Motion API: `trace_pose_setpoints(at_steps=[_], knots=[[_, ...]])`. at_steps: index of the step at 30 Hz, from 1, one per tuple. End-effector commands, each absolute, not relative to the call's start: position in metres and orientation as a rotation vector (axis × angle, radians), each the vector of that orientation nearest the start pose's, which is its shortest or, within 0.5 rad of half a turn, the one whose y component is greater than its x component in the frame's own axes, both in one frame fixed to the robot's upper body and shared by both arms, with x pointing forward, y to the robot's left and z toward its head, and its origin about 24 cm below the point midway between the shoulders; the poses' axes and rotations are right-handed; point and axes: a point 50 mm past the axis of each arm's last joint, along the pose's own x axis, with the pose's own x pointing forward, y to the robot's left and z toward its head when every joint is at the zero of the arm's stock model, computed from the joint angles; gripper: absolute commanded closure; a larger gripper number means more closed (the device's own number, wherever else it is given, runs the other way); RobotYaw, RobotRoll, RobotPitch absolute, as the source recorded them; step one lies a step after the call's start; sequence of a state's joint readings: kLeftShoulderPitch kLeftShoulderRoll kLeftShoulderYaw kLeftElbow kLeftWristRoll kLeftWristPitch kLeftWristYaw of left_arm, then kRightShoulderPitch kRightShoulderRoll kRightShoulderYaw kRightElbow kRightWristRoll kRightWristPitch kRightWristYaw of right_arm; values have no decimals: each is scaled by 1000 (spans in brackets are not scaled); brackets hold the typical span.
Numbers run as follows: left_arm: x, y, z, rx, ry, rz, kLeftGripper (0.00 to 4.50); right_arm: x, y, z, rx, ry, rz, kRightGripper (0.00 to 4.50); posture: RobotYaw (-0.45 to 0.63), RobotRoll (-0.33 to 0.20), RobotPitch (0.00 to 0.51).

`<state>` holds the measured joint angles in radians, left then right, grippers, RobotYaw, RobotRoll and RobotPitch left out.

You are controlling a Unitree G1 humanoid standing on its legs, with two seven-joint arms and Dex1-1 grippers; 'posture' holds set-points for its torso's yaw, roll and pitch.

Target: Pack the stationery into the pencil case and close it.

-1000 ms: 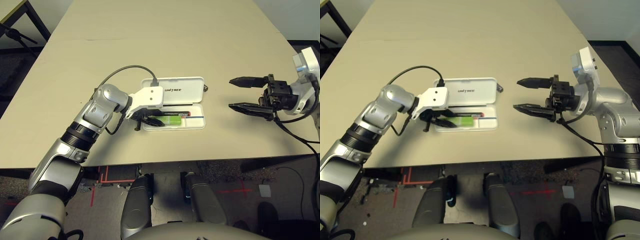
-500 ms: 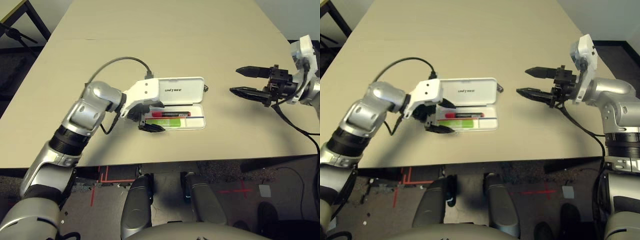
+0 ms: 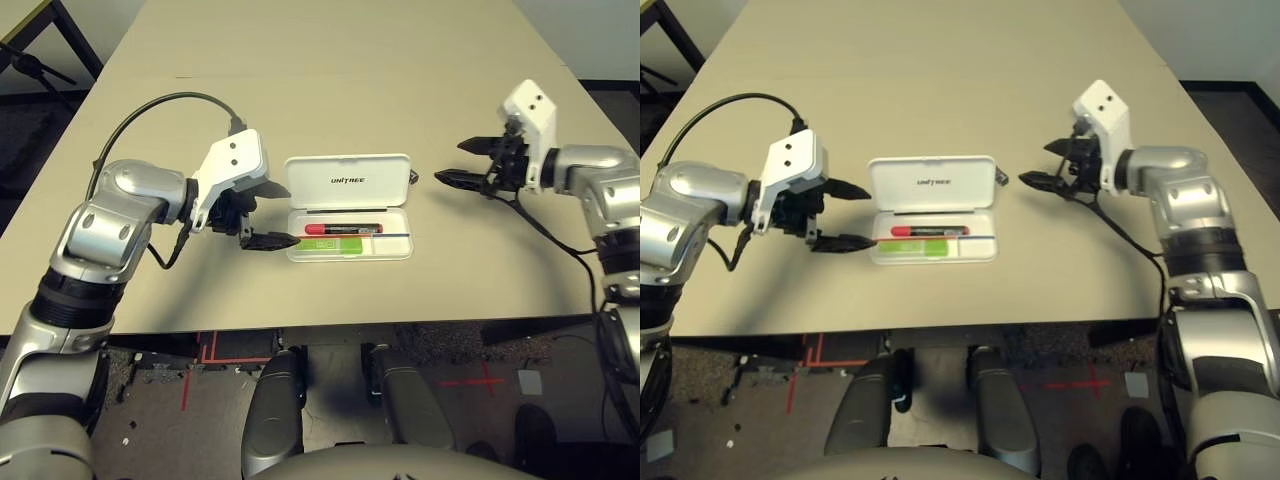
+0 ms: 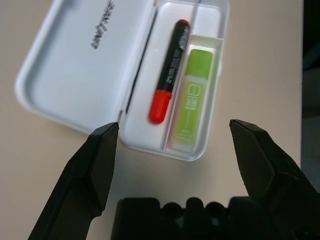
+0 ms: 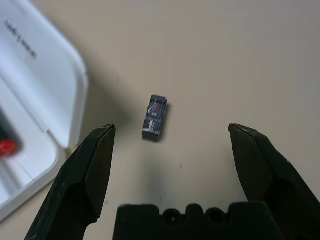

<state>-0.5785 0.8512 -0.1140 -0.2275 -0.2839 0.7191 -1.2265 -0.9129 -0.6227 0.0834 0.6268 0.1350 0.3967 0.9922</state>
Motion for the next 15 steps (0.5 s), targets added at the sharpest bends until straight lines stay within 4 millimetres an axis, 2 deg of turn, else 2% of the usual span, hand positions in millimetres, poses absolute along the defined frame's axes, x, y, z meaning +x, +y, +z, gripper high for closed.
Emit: trace_pose_setpoints(at_steps=[1, 15], knots=[[273, 189, 200, 540, 356, -1176, 48, 377, -219, 176, -330, 340, 744, 0, 56, 0, 254], [265, 193, 198, 504, 359, -1133, 48, 382, -202, 144, -308, 421, 737, 0, 85, 0, 283]])
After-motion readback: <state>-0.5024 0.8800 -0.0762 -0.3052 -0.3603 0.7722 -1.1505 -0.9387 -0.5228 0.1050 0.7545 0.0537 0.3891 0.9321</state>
